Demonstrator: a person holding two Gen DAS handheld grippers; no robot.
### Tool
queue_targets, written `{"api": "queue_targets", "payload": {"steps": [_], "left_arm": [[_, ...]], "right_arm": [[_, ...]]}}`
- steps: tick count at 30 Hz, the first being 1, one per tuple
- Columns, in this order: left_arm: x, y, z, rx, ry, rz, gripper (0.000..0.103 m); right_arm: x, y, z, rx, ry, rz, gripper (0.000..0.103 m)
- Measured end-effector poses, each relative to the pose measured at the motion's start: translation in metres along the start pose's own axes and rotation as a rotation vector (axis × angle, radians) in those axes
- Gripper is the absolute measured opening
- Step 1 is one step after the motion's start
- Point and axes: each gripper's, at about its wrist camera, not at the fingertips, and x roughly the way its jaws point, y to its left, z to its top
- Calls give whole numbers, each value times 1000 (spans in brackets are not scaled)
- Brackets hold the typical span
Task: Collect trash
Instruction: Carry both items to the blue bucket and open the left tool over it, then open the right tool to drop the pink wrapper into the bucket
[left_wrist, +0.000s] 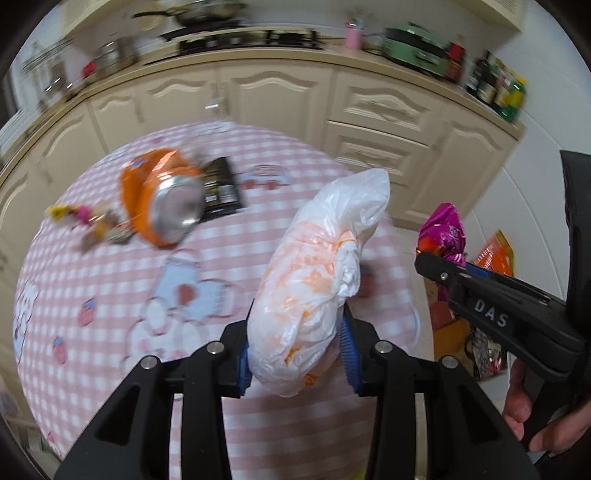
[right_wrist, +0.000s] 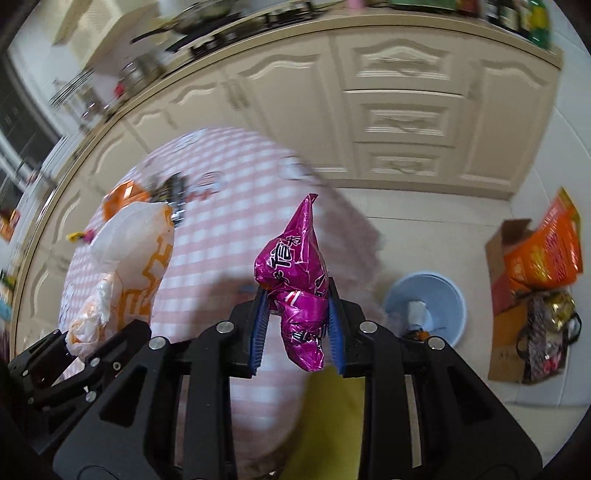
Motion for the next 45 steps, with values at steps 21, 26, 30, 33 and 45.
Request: {"api": "queue_targets", "payload": {"steps": [21,26,30,33,45], "left_arm": [[66,-173,8,306,128,-89,38],[80,-198,6,335,143,-121,42],[101,-205,8,296,129,-60,71],[115,-201,6,293,182,-84,71],[102,-151,14,219,158,-64,73]], "right_arm": [[-35,-160,-14,260,-32,-184,29],[-39,-185,-25,315,-24,-210,29],[-40,-198,-33,345,-18,-225,29],[-35,-205,-38,362,1,-224,29],[-1,-207,-25,430,46,-222,90]]}}
